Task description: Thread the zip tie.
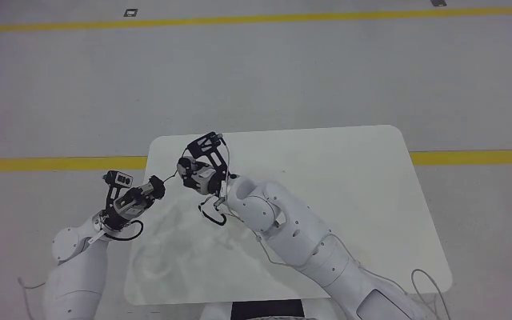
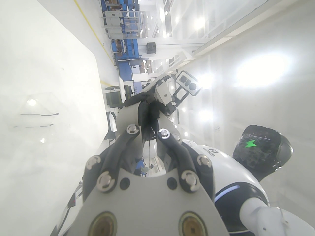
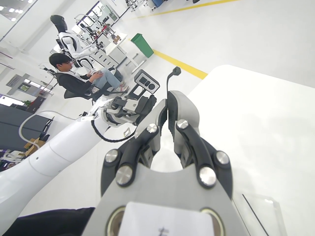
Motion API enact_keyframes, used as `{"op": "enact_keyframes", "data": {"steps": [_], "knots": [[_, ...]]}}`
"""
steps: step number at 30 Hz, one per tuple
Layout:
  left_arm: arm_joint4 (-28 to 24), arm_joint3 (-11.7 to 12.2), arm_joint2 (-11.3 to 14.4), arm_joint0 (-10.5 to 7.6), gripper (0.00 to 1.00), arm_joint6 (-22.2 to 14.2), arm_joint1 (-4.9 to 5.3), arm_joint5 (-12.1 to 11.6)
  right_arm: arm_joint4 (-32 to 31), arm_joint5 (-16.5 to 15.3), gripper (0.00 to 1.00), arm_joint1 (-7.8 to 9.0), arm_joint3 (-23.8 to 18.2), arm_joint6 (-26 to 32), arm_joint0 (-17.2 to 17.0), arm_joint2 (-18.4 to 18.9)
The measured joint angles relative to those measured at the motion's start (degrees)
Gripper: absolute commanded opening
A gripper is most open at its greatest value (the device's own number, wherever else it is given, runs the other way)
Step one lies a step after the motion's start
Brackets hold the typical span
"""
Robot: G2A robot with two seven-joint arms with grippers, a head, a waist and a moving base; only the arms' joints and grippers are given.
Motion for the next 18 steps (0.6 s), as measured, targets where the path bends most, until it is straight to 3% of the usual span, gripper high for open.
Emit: {"op": "enact_keyframes", "data": {"steps": [18], "knots": [[0.0,0.0,0.0,0.0,0.0,0.0,0.0,0.0,0.0,0.8,0.0,-0.49,1.5,0.0,1.0,-0.8]]}}
